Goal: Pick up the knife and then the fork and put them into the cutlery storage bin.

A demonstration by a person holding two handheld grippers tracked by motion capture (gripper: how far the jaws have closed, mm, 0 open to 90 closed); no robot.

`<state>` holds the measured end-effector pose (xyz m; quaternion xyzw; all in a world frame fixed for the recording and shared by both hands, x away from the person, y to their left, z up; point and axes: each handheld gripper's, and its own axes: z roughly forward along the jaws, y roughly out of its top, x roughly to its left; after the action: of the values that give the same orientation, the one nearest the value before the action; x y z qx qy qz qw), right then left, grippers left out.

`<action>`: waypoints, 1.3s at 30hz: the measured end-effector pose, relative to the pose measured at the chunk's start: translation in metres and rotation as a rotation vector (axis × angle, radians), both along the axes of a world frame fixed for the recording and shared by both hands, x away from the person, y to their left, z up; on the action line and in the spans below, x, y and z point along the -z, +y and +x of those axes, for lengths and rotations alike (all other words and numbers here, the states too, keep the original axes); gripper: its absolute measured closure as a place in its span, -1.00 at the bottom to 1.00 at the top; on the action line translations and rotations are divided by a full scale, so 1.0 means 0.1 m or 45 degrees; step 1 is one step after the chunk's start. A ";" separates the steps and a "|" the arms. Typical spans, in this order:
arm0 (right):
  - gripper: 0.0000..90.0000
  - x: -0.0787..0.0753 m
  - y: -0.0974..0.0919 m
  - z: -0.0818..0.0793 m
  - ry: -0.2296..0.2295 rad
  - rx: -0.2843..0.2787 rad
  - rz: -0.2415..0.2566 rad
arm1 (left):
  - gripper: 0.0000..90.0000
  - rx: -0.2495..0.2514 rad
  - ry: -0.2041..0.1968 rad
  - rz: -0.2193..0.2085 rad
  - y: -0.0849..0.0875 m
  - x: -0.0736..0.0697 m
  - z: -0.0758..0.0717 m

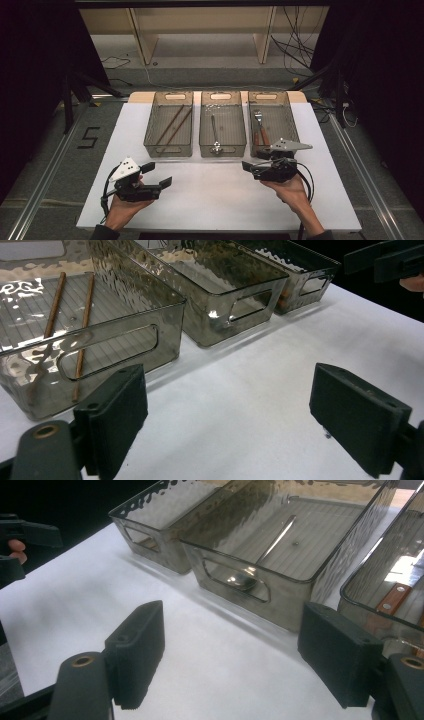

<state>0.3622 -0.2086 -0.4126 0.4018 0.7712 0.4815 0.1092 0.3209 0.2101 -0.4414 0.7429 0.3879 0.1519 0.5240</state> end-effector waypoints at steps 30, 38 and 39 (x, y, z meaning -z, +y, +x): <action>-0.49 0.27 -0.12 -0.36 -0.053 0.018 0.040 | -0.67 0.028 0.027 -0.006 -0.01 0.01 -0.01; -0.54 0.29 -0.21 -0.46 -0.074 0.043 0.051 | -0.67 0.029 0.028 -0.007 0.00 0.01 -0.02; -0.54 0.30 -0.22 -0.47 -0.074 0.048 0.054 | -0.67 0.030 0.030 -0.007 0.00 0.01 -0.02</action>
<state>0.3149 -0.2308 -0.4422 0.4043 0.7497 0.5071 0.1320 0.3193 0.2099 -0.4423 0.7477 0.3858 0.1361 0.5231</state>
